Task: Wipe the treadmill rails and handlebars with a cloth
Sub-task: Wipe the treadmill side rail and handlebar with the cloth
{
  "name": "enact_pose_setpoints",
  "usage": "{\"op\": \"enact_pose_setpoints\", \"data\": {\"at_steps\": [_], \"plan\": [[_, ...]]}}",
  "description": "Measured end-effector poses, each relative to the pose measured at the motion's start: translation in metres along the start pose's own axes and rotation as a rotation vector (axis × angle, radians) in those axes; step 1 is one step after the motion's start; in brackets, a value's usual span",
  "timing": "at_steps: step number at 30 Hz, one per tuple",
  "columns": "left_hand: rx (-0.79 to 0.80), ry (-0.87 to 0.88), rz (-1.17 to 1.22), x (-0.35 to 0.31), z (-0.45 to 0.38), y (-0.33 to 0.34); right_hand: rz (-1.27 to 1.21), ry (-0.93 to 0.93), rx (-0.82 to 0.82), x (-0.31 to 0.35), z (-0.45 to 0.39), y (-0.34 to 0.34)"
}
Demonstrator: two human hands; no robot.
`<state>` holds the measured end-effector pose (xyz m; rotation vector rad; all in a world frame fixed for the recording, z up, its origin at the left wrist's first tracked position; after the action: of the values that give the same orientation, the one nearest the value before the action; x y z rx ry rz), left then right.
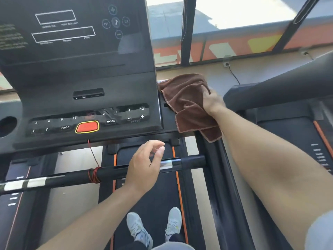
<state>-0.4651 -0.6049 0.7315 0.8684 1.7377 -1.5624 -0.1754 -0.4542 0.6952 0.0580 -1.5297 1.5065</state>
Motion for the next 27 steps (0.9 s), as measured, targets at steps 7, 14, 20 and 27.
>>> {"op": "enact_pose_setpoints", "data": {"at_steps": [7,14,20,27], "plan": [[0.082,0.022,0.124,-0.036,0.029,0.036,-0.141,0.076,0.08,-0.071,0.107,-0.021],[0.183,0.012,0.238,-0.067,0.059,0.063,-0.239,0.094,0.057,-0.147,0.231,-0.047],[0.243,-0.095,0.294,-0.047,0.088,0.052,0.292,-0.103,-0.114,-0.159,0.288,-0.045],[0.331,-0.142,0.288,-0.005,0.1,0.025,0.651,-0.446,-0.193,-0.122,0.27,-0.017]]}}
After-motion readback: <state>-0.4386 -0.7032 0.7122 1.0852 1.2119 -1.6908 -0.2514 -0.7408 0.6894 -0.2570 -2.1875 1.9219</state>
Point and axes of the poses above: each hand's wrist, its own z-axis away from the middle knuckle, its own y-axis out of the palm, x = y × z, the point moved 7 cm from there along -z, towards the middle knuckle, and after that the axes turned 13 degrees about -x, right-handed, at the moved point
